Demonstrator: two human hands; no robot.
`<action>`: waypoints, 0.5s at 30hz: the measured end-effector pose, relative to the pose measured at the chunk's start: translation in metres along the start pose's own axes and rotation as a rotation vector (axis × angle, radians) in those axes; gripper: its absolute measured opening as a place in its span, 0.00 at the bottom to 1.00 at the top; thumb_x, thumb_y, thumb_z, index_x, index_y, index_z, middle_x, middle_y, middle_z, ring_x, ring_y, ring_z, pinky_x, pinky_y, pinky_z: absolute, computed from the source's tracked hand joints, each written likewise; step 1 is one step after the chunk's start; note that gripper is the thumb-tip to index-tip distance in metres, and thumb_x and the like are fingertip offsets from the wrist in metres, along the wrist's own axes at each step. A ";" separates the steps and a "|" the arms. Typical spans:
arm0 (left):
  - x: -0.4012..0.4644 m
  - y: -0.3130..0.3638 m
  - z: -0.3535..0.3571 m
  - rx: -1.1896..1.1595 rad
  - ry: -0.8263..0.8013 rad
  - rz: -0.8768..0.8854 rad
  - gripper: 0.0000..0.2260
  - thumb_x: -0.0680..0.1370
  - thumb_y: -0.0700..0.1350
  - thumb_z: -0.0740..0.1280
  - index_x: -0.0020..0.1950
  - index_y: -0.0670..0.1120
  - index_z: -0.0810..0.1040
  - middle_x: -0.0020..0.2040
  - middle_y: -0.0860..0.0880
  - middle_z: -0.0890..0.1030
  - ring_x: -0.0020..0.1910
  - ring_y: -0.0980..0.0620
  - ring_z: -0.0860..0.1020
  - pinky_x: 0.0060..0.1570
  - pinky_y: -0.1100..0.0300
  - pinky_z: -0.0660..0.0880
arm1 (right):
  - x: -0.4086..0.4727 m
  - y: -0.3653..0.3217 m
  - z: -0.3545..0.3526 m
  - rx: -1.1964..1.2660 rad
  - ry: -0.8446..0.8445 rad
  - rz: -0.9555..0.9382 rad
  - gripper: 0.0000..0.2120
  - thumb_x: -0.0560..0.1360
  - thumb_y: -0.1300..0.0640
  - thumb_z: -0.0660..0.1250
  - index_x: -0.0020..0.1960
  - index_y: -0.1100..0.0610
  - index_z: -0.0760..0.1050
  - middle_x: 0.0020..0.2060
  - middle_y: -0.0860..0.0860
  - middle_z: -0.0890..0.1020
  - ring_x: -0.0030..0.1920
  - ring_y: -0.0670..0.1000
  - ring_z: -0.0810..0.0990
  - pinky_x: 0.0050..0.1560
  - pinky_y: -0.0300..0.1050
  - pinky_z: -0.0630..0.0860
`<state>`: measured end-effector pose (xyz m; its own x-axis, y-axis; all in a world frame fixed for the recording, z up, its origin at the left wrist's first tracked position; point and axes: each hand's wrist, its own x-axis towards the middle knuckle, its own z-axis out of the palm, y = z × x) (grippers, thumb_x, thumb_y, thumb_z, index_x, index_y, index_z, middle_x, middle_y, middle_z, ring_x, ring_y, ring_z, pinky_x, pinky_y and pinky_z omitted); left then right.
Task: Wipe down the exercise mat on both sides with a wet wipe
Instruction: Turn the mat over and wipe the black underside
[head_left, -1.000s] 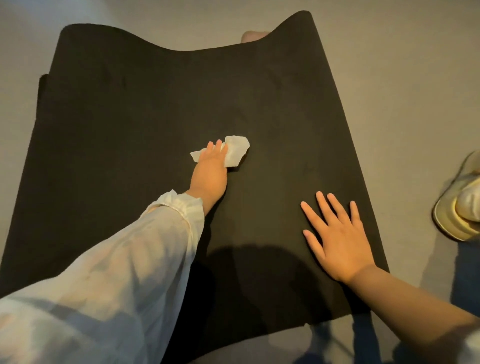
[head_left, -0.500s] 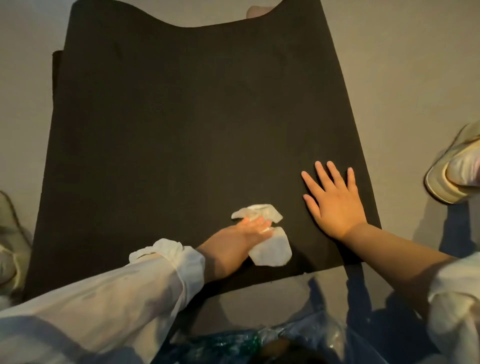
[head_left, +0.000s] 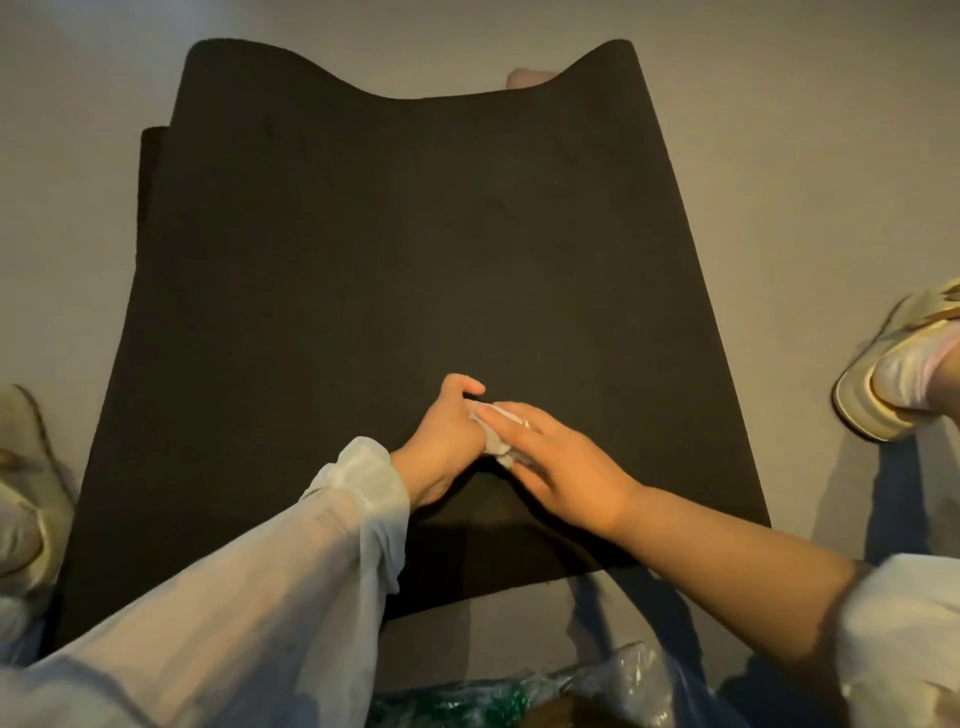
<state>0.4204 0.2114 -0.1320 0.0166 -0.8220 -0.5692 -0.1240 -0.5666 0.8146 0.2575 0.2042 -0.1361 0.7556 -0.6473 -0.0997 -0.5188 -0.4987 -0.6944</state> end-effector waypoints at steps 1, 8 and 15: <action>0.004 0.004 -0.004 0.029 -0.005 0.011 0.26 0.71 0.36 0.70 0.65 0.46 0.63 0.49 0.48 0.77 0.47 0.53 0.78 0.41 0.66 0.75 | 0.004 0.003 -0.005 -0.011 0.048 0.005 0.30 0.77 0.64 0.63 0.74 0.48 0.58 0.67 0.56 0.70 0.63 0.55 0.73 0.62 0.49 0.71; 0.016 -0.003 -0.041 1.583 0.034 0.200 0.53 0.64 0.71 0.66 0.77 0.50 0.40 0.77 0.39 0.45 0.75 0.37 0.45 0.73 0.45 0.44 | 0.073 0.048 -0.074 -0.536 0.178 0.249 0.18 0.77 0.60 0.60 0.67 0.56 0.72 0.66 0.56 0.71 0.62 0.60 0.70 0.57 0.49 0.69; 0.030 0.003 -0.037 1.601 -0.066 0.084 0.54 0.65 0.70 0.67 0.77 0.49 0.39 0.77 0.38 0.44 0.75 0.36 0.43 0.73 0.45 0.44 | 0.145 0.081 -0.109 -0.609 0.189 0.302 0.25 0.77 0.67 0.59 0.74 0.57 0.63 0.75 0.54 0.59 0.74 0.56 0.57 0.72 0.47 0.57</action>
<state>0.4570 0.1827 -0.1424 -0.0792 -0.8187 -0.5687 -0.9848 0.1526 -0.0826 0.2816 0.0073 -0.1291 0.4892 -0.8700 -0.0612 -0.8683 -0.4792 -0.1281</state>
